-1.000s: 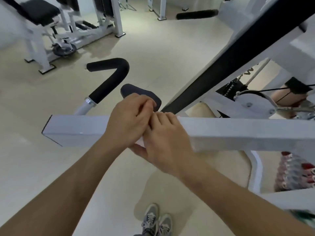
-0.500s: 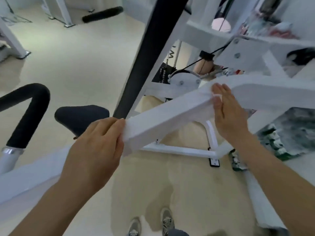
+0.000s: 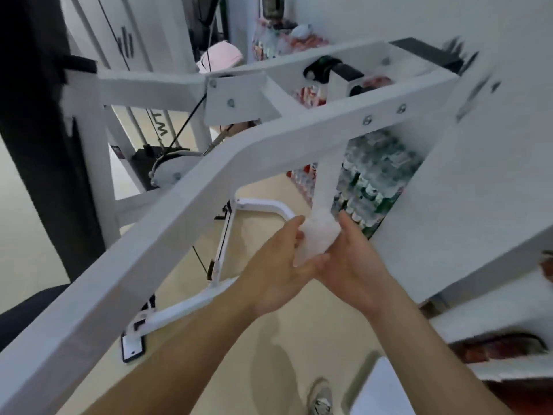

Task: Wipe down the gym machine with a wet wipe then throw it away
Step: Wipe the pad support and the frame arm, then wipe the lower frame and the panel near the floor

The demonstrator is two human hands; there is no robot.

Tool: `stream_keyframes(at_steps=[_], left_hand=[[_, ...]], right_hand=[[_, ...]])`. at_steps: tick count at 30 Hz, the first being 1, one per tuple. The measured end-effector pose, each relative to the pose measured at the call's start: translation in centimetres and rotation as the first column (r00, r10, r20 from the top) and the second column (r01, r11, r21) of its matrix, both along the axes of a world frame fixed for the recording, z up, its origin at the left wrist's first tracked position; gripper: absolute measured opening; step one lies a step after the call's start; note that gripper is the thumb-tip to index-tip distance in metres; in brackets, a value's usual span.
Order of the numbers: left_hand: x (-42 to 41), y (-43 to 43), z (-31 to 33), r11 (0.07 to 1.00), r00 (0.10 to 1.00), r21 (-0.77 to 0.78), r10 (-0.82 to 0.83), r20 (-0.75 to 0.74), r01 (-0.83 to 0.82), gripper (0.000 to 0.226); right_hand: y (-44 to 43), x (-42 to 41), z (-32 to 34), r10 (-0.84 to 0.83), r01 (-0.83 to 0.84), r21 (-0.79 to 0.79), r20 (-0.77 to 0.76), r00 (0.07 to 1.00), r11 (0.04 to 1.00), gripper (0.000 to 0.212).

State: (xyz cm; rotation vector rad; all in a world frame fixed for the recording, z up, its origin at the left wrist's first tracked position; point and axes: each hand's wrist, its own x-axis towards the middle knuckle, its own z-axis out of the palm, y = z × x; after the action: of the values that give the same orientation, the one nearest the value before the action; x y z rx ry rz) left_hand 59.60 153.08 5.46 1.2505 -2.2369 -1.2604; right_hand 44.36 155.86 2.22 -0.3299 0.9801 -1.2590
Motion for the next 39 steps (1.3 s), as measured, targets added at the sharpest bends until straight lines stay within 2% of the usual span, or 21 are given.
stream_keyframes(at_steps=[1, 3, 5, 7, 8, 10, 13, 16, 18, 22, 24, 26, 28, 30, 33, 36, 38, 39], left_hand=[[-2.0, -0.2, -0.3, 0.998, 0.998, 0.041, 0.046, -0.044, -0.044, 0.057], [-5.0, -0.9, -1.2, 0.982, 0.987, 0.134, 0.143, -0.076, -0.132, 0.031], [-7.3, -1.7, -2.1, 0.902, 0.959, 0.406, 0.231, -0.166, -0.147, 0.015], [-9.4, -2.6, -2.4, 0.752, 0.899, 0.655, 0.332, -0.284, -0.07, 0.015], [-10.4, -3.1, -2.7, 0.688, 0.868, 0.725, 0.386, -0.311, -0.046, 0.017], [-12.5, -4.0, -3.2, 0.602, 0.824, 0.797, 0.474, -0.311, -0.046, 0.017], [-15.6, -5.7, -4.4, 0.553, 0.804, 0.833, 0.506, -0.312, -0.026, 0.022], [-17.6, -8.0, -5.8, 0.57, 0.796, 0.816, 0.538, -0.277, -0.101, 0.014], [-18.7, -10.2, -7.0, 0.575, 0.794, 0.808, 0.548, -0.264, -0.128, 0.018], [-20.8, -16.3, -10.9, 0.515, 0.752, 0.85, 0.602, -0.267, -0.111, 0.039], [-22.0, -19.5, -13.4, 0.505, 0.752, 0.852, 0.614, -0.241, -0.139, 0.043], [-23.3, -22.5, -16.6, 0.58, 0.771, 0.782, 0.598, -0.218, -0.229, 0.045], [-25.2, -24.8, -20.1, 0.703, 0.829, 0.654, 0.52, -0.204, -0.28, 0.052], [-26.9, -26.5, -23.7, 0.778, 0.874, 0.545, 0.46, -0.156, -0.312, 0.057], [-29.2, -28.8, -29.5, 0.878, 0.917, 0.354, 0.382, -0.113, -0.322, 0.056], [-30.3, -31.3, -35.5, 0.909, 0.903, 0.232, 0.391, -0.181, -0.347, 0.046], [-30.5, -32.8, -38.9, 0.902, 0.854, 0.202, 0.428, -0.296, -0.382, 0.036], [-30.4, -33.2, -40.0, 0.894, 0.827, 0.186, 0.447, -0.339, -0.407, 0.033]], right_hand=[[0.2, -1.0, 0.0, 0.016, -0.016, -0.002, -0.018, 1.0, 1.0, 0.063], [0.6, -3.3, -0.3, 0.044, -0.044, 0.007, -0.042, 0.998, 0.999, 0.06], [0.8, -6.0, -0.9, 0.049, -0.048, 0.034, -0.037, 0.998, 0.998, 0.06], [0.8, -8.7, -1.7, 0.043, -0.039, 0.069, -0.049, 0.998, 0.997, 0.056], [0.8, -9.8, -2.0, 0.047, -0.042, 0.086, -0.065, 0.997, 0.995, 0.053], [0.4, -11.9, -2.9, 0.047, -0.035, 0.102, -0.114, 0.992, 0.994, 0.046], [-1.0, -14.9, -4.2, -0.09, 0.114, 0.098, -0.221, 0.971, 0.989, 0.027], [-2.8, -17.6, -5.4, -0.209, 0.253, 0.084, -0.354, 0.912, 0.964, 0.021], [-4.5, -19.2, -6.5, -0.251, 0.307, 0.066, -0.427, 0.869, 0.95, 0.019], [-8.5, -21.4, -10.2, -0.309, 0.373, 0.099, -0.387, 0.868, 0.923, 0.024], [-10.8, -22.0, -12.7, -0.363, 0.445, 0.118, -0.416, 0.834, 0.887, 0.024], [-13.4, -22.9, -15.7, -0.403, 0.53, 0.09, -0.545, 0.735, 0.843, 0.022], [-16.3, -24.2, -18.8, -0.415, 0.575, 0.042, -0.65, 0.636, 0.817, 0.027], [-19.2, -25.4, -22.4, -0.363, 0.568, 0.021, -0.75, 0.553, 0.823, 0.032], [-22.9, -27.3, -28.1, -0.29, 0.515, -0.045, -0.866, 0.406, 0.856, 0.026], [-26.3, -29.2, -33.3, -0.341, 0.448, -0.186, -0.892, 0.296, 0.875, 0.007], [-28.7, -30.1, -36.3, -0.425, 0.409, -0.295, -0.862, 0.275, 0.863, 0.005], [-29.6, -30.3, -36.9, -0.472, 0.406, -0.337, -0.83, 0.297, 0.849, 0.006]])
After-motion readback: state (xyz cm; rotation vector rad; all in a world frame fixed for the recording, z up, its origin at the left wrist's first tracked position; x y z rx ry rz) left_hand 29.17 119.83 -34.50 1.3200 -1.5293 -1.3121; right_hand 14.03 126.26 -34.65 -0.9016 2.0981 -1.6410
